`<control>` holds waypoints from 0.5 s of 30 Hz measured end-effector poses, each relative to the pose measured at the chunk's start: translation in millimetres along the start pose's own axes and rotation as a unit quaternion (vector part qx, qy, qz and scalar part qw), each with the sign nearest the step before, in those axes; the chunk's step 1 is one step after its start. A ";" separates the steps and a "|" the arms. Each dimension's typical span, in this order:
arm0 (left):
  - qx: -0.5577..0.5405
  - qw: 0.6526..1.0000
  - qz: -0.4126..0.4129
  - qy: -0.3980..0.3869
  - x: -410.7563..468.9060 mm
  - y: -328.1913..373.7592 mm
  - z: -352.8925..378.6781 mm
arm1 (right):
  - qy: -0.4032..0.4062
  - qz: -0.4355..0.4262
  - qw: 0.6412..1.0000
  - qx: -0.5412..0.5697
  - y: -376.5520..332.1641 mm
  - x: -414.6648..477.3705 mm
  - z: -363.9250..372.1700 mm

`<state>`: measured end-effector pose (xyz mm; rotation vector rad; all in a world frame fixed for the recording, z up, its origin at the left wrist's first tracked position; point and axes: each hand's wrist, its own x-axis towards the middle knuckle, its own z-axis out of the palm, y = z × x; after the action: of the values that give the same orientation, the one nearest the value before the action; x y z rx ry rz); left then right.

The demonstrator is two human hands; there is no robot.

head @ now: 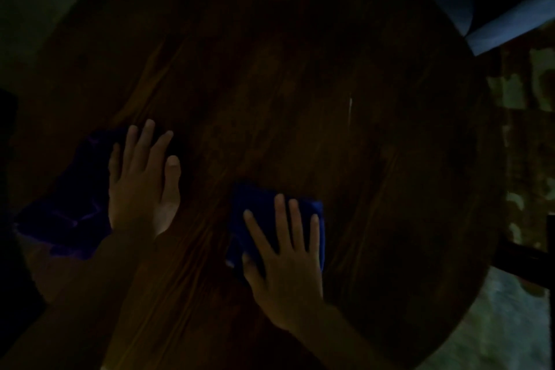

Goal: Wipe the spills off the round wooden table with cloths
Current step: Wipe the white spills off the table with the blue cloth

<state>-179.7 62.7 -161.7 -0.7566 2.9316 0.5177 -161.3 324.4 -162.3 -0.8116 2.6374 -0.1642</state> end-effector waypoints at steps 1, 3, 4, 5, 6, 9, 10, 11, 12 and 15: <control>0.000 1.000 -0.002 0.000 0.3 1.8 -0.6 | 0.000 -0.028 1.000 -0.005 4.5 1.5 -0.3; -0.002 1.000 -0.008 -0.002 2.4 4.8 -1.7 | 0.002 -0.100 0.995 -0.008 23.3 32.1 -9.8; -0.004 1.000 -0.011 -0.003 2.7 5.8 -1.1 | 0.010 -0.131 0.991 -0.016 34.7 57.7 -19.0; -0.003 1.000 -0.013 -0.005 1.9 5.6 -0.1 | 0.018 -0.149 0.988 -0.025 46.5 87.7 -30.3; 0.002 1.000 -0.012 -0.005 1.0 4.4 1.2 | 0.027 -0.156 0.987 -0.034 59.2 120.7 -42.6; 0.023 1.000 -0.008 -0.004 0.9 0.4 2.9 | 0.046 -0.094 0.993 -0.051 105.2 213.9 -84.2; 0.027 1.000 -0.008 -0.008 1.5 0.6 3.4 | 0.058 -0.056 0.995 -0.055 125.5 235.8 -96.5; 0.028 0.999 -0.012 -0.014 1.6 1.1 3.5 | 0.059 -0.019 0.997 -0.052 145.1 251.4 -106.3; 0.029 0.999 -0.016 -0.021 0.9 1.9 3.3 | 0.053 0.016 0.997 -0.045 162.1 260.3 -112.6; 0.033 0.999 -0.012 -0.025 -0.6 7.1 1.2 | 0.052 0.107 0.993 -0.010 186.4 246.2 -113.9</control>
<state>-182.7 69.2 -160.5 -0.7574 2.8742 0.4297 -489.8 340.2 -176.0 -0.5344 2.8065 -0.1247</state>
